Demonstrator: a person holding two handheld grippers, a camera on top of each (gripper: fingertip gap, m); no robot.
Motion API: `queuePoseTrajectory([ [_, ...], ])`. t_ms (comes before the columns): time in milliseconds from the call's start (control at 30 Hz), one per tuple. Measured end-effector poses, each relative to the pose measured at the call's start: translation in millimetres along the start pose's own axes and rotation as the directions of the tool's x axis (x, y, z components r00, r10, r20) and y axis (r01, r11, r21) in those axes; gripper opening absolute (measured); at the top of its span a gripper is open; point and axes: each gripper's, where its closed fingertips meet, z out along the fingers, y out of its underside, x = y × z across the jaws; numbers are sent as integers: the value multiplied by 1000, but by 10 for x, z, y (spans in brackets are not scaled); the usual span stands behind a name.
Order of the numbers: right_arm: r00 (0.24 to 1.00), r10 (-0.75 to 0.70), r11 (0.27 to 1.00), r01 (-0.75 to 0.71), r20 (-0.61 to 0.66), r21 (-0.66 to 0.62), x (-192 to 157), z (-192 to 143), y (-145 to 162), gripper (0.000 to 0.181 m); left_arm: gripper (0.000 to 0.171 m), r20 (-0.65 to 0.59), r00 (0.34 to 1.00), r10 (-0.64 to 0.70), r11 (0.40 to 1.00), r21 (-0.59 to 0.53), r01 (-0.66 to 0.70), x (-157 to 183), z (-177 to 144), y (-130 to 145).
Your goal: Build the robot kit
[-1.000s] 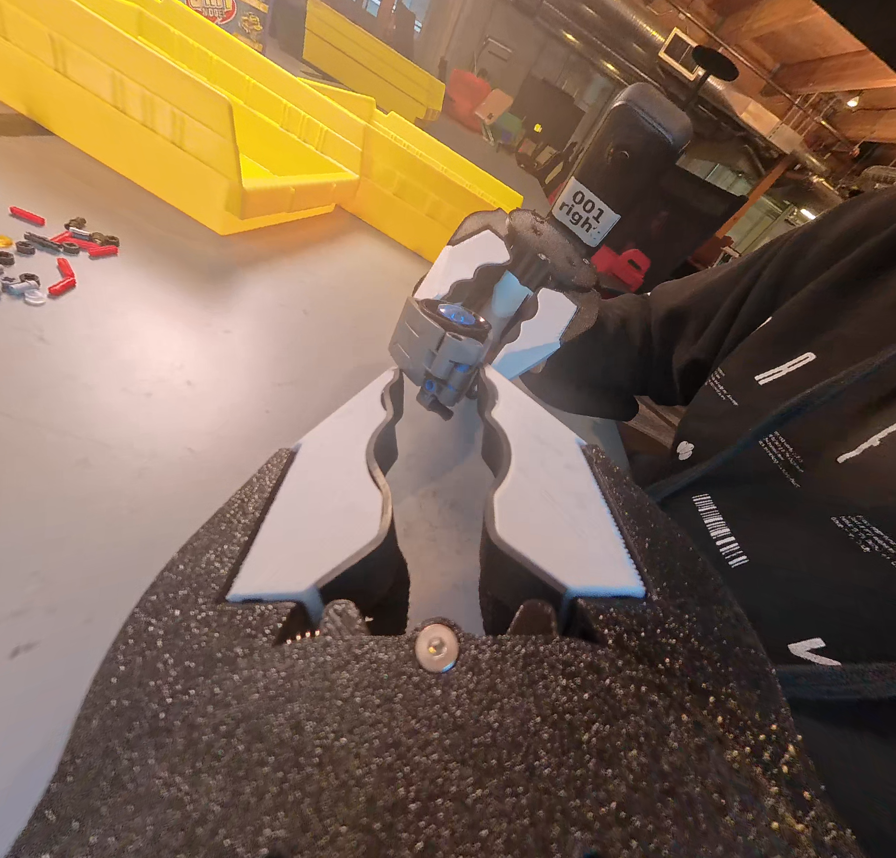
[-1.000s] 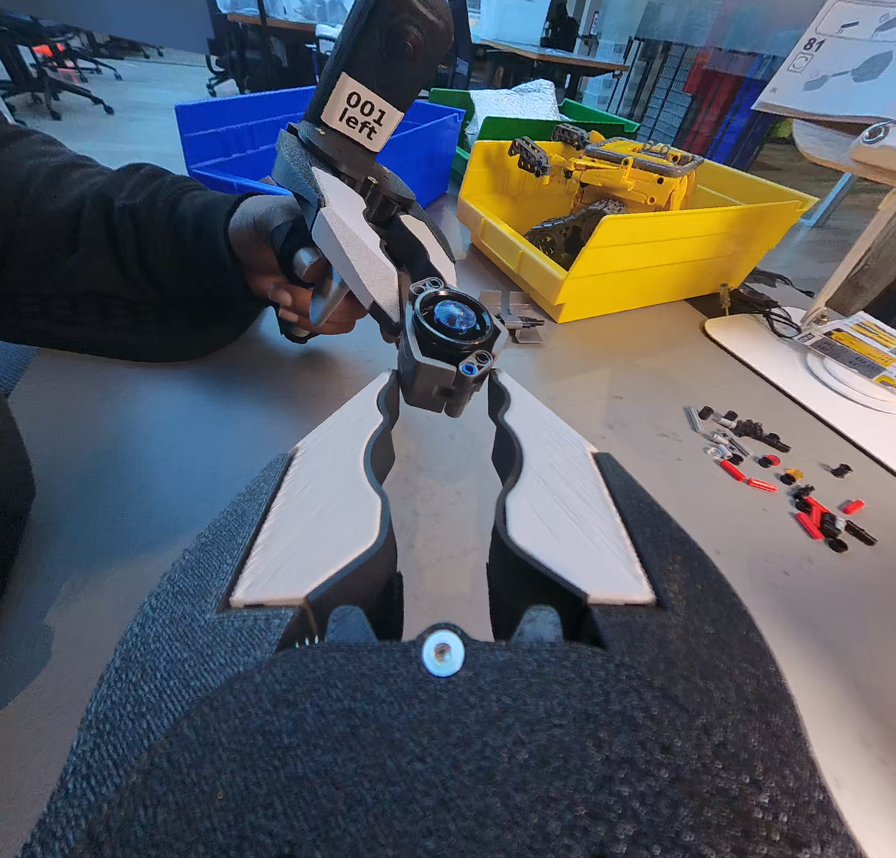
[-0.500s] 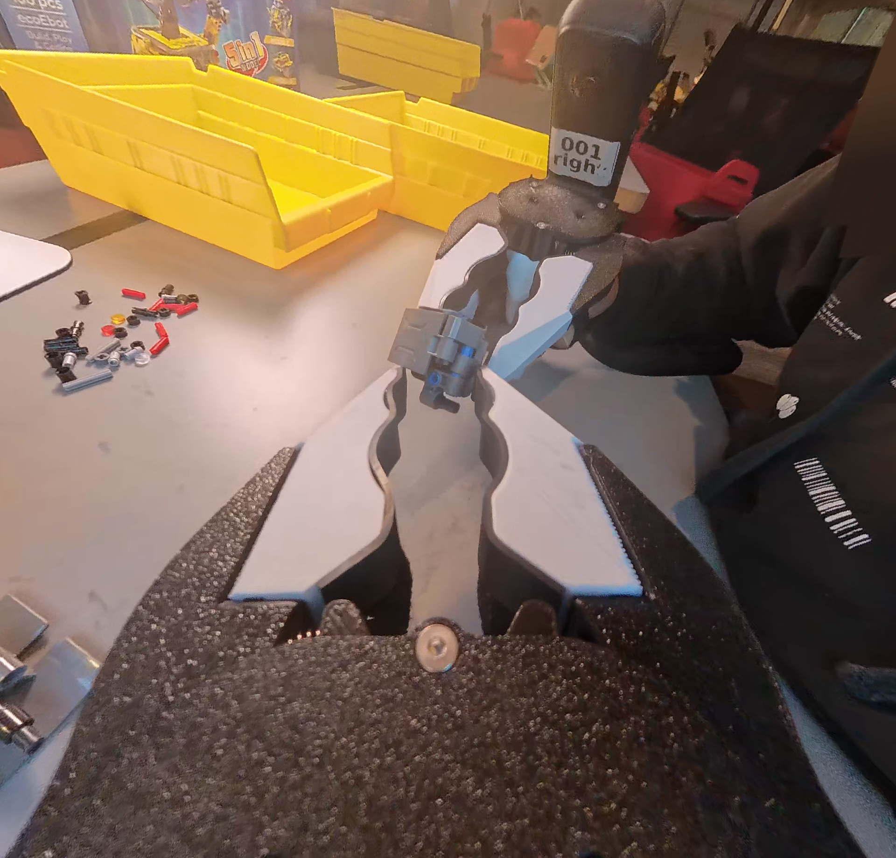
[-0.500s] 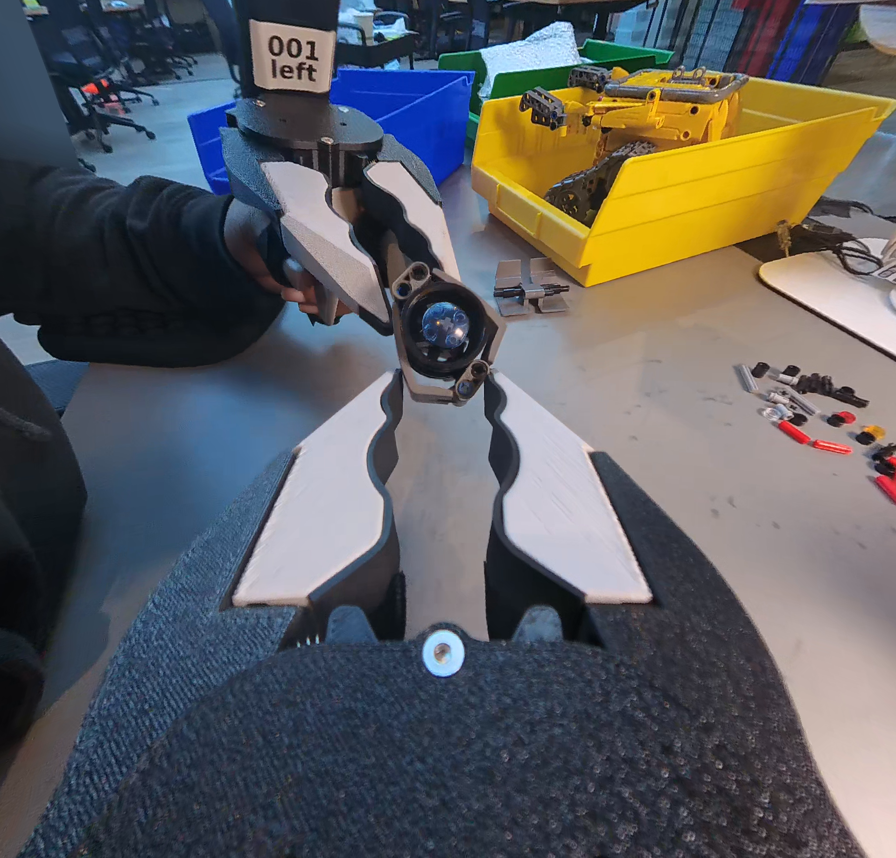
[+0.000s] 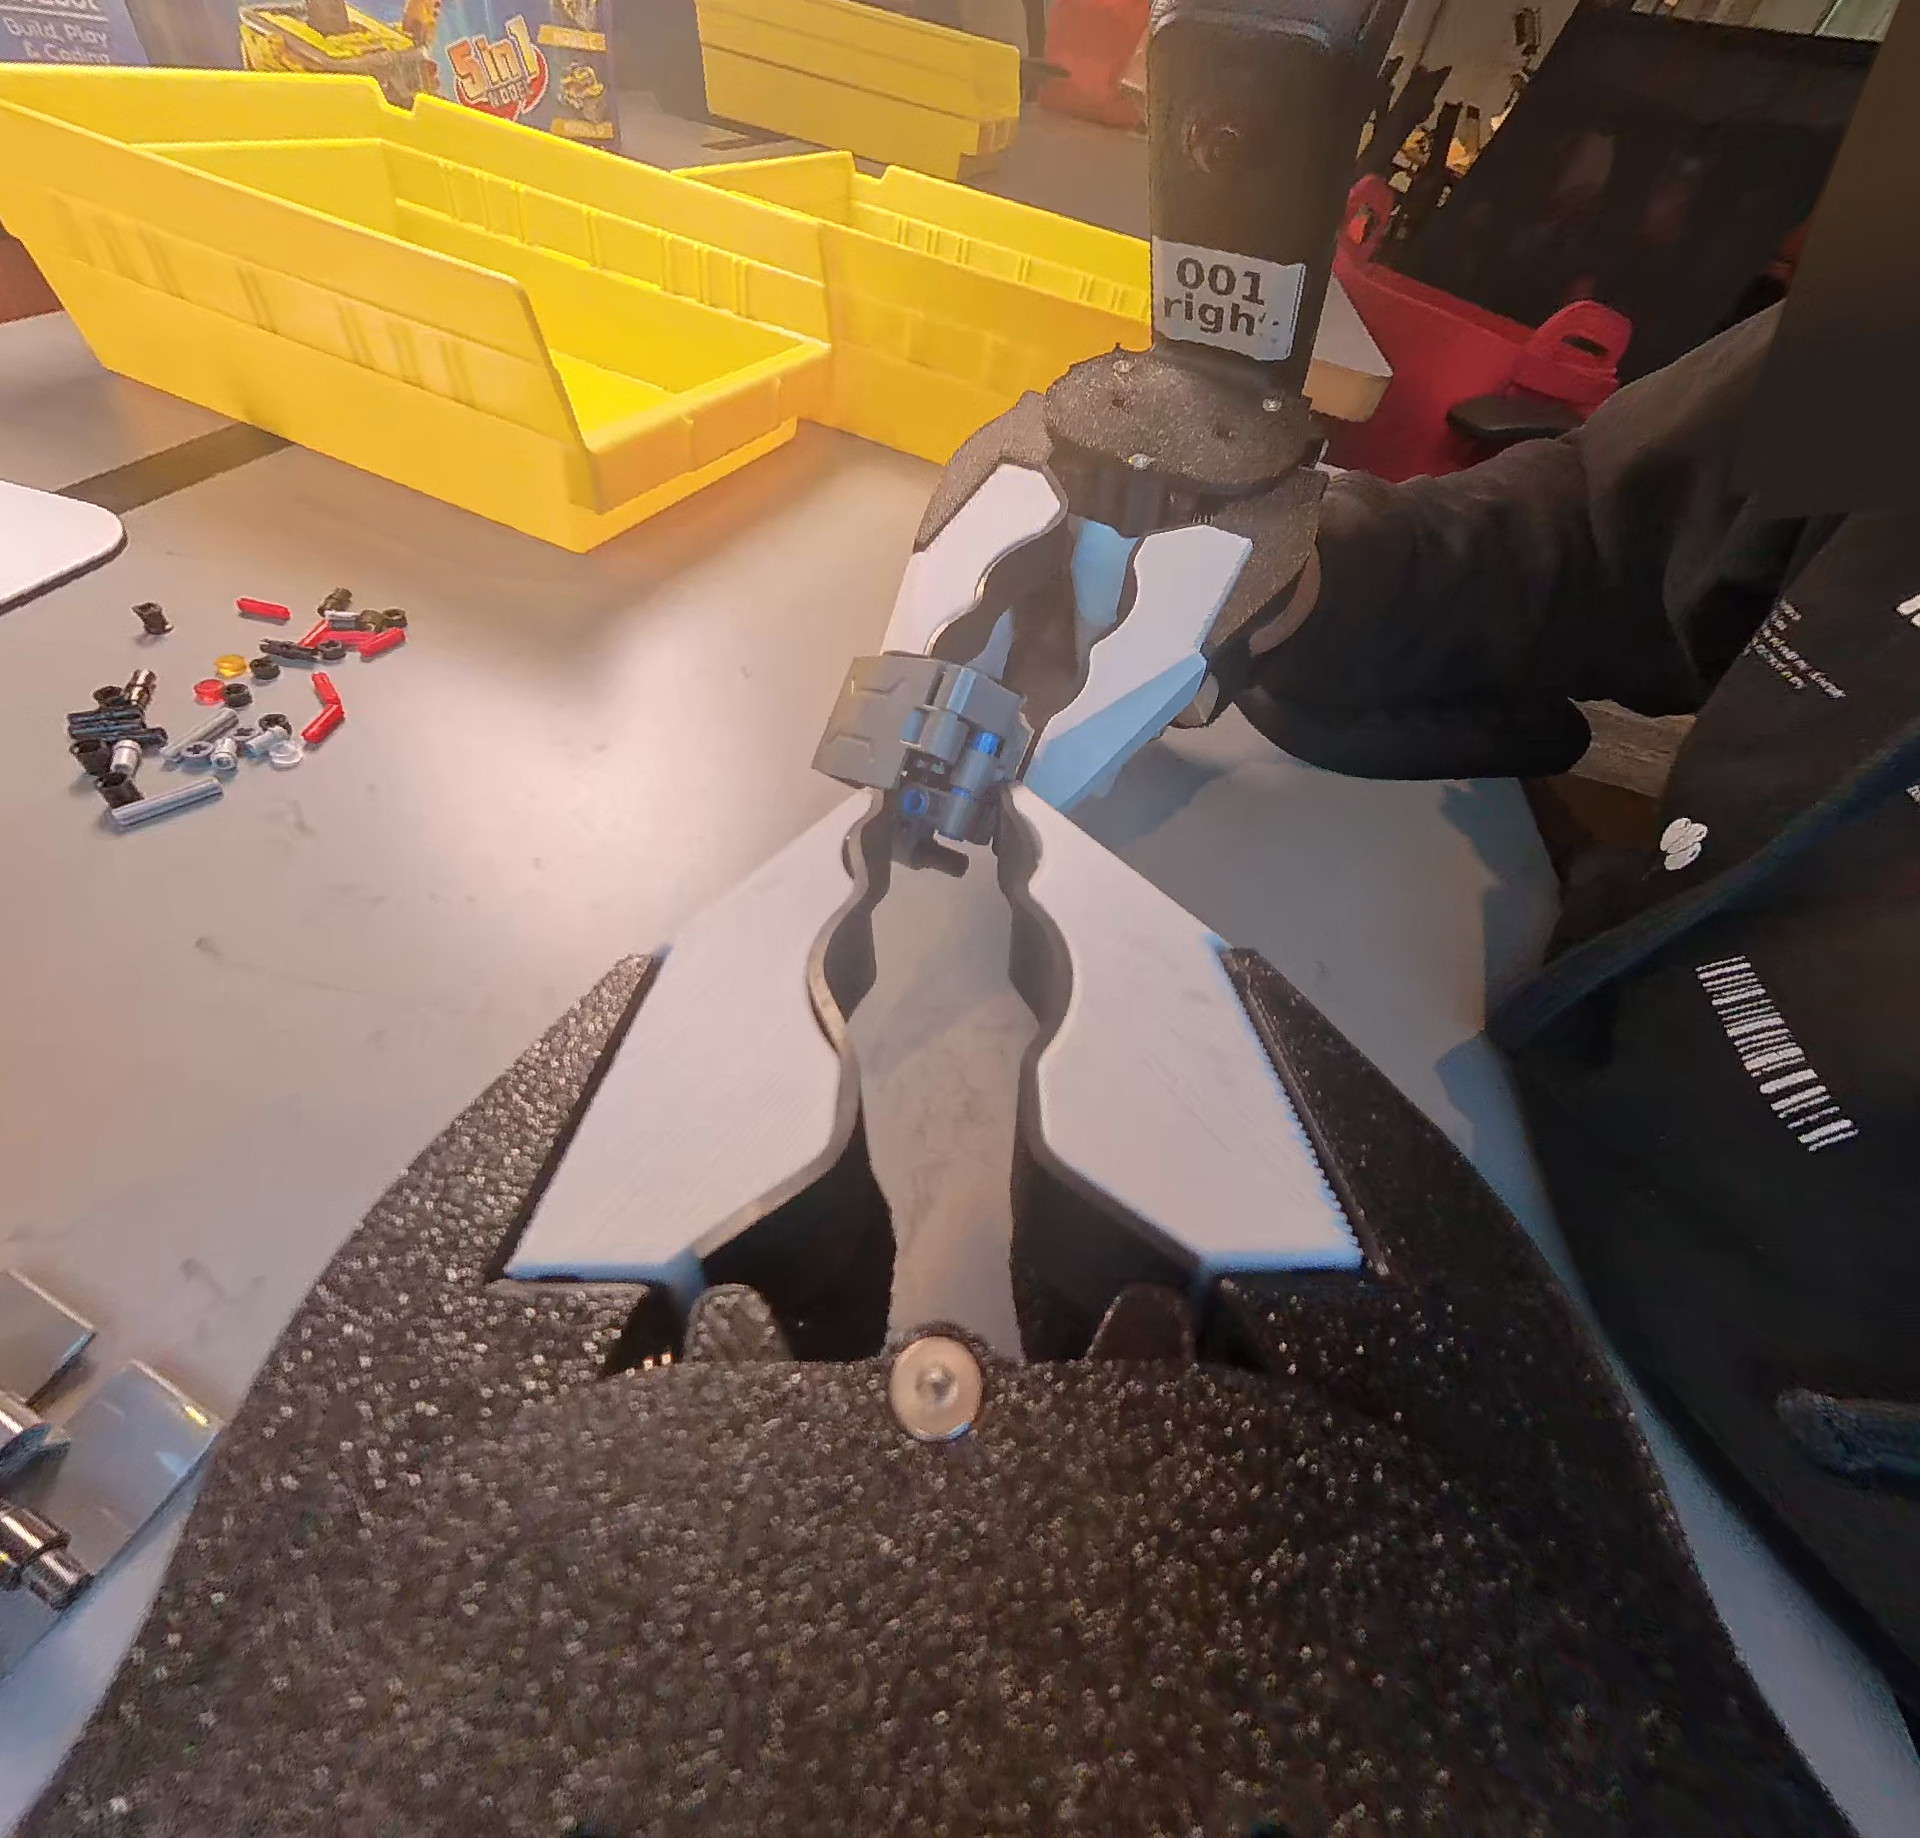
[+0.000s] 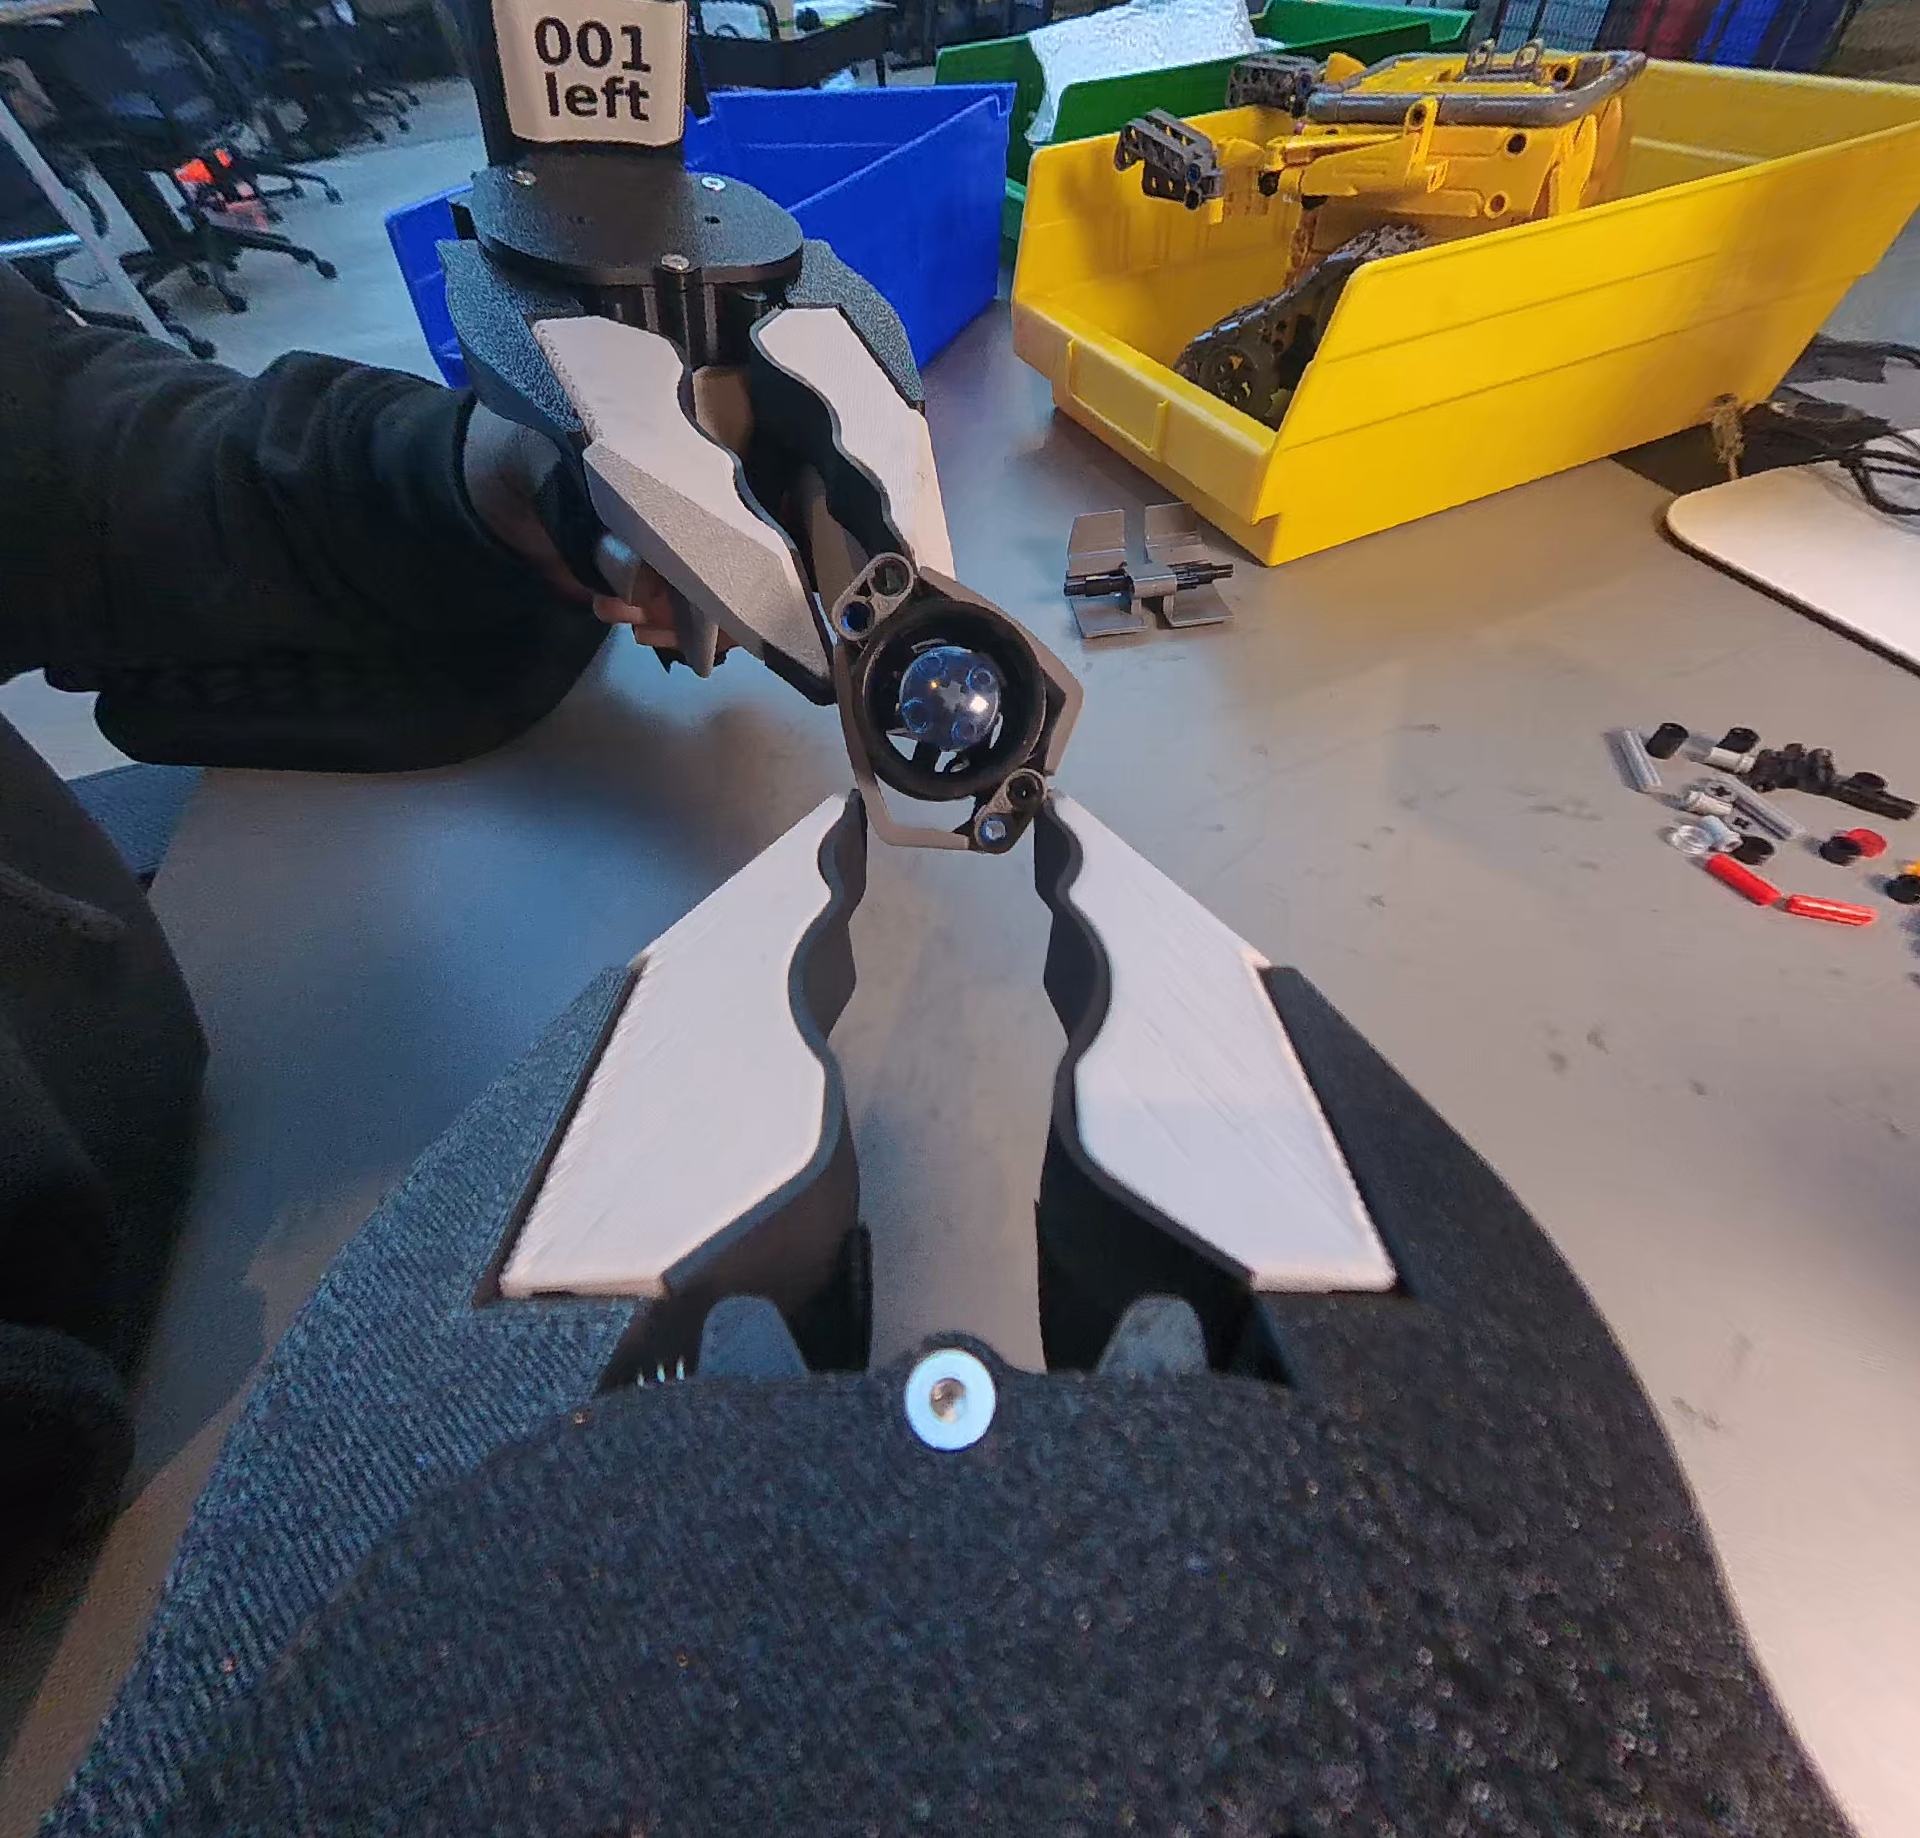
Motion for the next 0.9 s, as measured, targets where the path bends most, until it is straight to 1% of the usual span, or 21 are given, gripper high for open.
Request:
queuePoseTrajectory([
  [100, 1000, -9, 999, 9, 4, -34, 7, 4, 55, 33, 18, -1, 1000, -13, 1000, -27, 13, -8, 9, 42],
  [200, 995, -98, 992, 97, -13, -82, 53, -30, 102, 43, 18, 4, 999, -31, 996, -80, 32, -37, 20, 133],
  [267, 987, -159, 984, 157, -13, -89, 76, -84, 76, 48, 18, -8, 999, -41, 992, -116, 40, -29, 28, 191],
  [333, 979, -205, 977, 206, 9, -49, 29, -128, -3, 46, 17, -20, 999, -49, 990, -135, 46, -12, 45, 231],
  [433, 962, -270, 963, 270, 37, -16, -85, -136, -53, 38, 17, -46, 998, -46, 984, -173, 37, 43, 81, 303],
  [567, 926, -372, 924, 376, 60, -76, -177, -71, 86, 35, 17, -62, 998, -20, 979, -203, 7, 98, 119, 361],
  [633, 920, -386, 916, 390, 62, -88, -190, -52, 118, 33, 17, -72, 997, -24, 979, -202, 9, 113, 124, 363],
  [800, 927, -370, 926, 373, 57, -57, -184, -73, 63, 26, 17, -85, 996, -33, 982, -187, 16, 122, 117, 343],
  [867, 928, -368, 929, 370, 55, -32, -189, -92, 18, 29, 17, -92, 996, -10, 986, -169, -5, 135, 111, 312],
  [900, 929, -365, 930, 366, 58, -16, -196, -108, -12, 36, 17, -92, 996, -1, 987, -158, -14, 141, 106, 291],
])
